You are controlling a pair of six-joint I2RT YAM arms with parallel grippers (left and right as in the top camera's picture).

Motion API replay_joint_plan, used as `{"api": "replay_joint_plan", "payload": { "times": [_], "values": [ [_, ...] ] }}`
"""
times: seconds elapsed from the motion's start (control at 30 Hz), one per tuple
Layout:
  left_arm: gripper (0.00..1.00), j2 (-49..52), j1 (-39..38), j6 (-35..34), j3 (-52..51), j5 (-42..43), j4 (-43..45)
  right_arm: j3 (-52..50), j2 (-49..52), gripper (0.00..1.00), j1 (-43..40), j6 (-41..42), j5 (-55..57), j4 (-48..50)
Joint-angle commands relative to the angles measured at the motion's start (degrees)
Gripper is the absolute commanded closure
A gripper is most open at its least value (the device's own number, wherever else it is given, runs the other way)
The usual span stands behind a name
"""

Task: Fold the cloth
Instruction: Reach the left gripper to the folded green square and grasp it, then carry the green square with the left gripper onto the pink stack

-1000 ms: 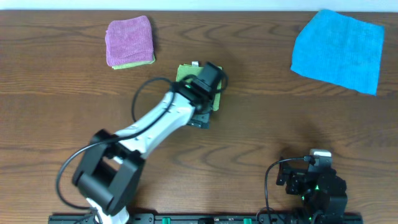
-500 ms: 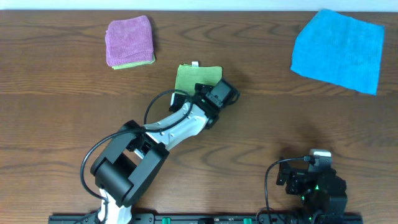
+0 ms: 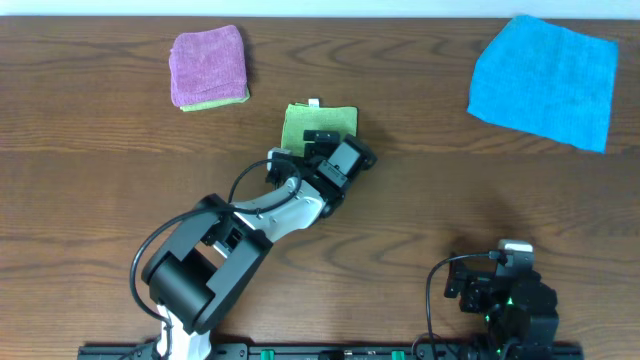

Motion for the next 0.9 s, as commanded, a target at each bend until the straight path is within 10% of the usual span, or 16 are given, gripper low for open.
{"api": "replay_joint_plan", "payload": {
  "times": [0.0,0.27,0.33,0.37,0.87],
  "values": [
    [0.01,4.24,2.21,1.73,-2.1,-0.02,2.78,-0.39,-0.5,0.01,-0.28,0.87,-0.22,-0.11],
    [0.13,8.59,3.45,5.33,-2.1,0.46,12.85,-0.39,-0.5,0.01,-0.28,0.87,-0.22,-0.11],
    [0.85,8.59,3.45,5.38,-2.1,0.92,12.9,-0.39,-0.5,0.01,-0.28,0.87,-0.22,-0.11],
    [0.94,8.59,3.43,5.35,-2.1,1.03,12.87,-0.39,-0.5,0.01,-0.28,0.87,-0.22,-0.11],
    [0.94,-0.48,4.15,4.85,-1.99,-7.76,21.11,-0.39,-0.5,0.01,-0.28,0.87,-0.22,-0.11]
  ]
}}
